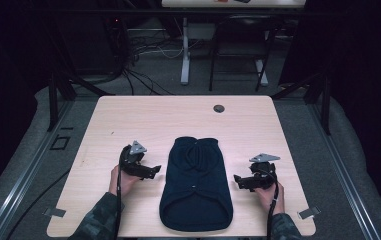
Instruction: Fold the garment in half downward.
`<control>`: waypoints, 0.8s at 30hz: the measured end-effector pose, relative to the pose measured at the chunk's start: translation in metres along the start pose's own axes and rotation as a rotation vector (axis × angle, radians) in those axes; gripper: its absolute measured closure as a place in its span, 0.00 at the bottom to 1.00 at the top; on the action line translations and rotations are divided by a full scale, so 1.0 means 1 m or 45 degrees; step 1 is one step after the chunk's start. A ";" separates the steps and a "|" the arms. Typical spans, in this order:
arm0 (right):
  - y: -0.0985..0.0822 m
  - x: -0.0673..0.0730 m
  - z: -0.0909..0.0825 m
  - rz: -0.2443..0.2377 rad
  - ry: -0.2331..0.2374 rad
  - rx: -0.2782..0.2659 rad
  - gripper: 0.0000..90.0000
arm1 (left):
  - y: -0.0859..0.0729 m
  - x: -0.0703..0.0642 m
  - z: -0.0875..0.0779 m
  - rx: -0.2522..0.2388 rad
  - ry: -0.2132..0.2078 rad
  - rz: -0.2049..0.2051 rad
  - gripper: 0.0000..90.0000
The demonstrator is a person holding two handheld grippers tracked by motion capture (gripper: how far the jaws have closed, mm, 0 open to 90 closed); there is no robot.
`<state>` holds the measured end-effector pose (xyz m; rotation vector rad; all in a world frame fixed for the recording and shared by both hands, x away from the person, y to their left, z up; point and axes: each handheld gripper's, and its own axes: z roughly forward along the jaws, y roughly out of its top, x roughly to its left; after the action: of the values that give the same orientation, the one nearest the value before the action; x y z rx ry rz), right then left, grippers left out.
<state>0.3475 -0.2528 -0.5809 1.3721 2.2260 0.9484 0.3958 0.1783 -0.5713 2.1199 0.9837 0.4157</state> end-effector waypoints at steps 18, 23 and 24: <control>0.054 0.019 0.016 -0.060 0.143 0.019 0.02 | 0.039 -0.019 0.024 0.008 -0.159 0.037 0.01; 0.066 0.022 0.022 -0.067 0.155 0.016 0.02 | 0.052 -0.022 0.032 0.014 -0.161 0.068 0.01; 0.069 0.022 0.023 -0.064 0.159 0.011 0.02 | 0.055 -0.022 0.034 0.011 -0.159 0.069 0.01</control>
<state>0.3953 -0.2045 -0.5480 1.2865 2.3465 1.0343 0.4289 0.1216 -0.5528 2.1563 0.8602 0.3020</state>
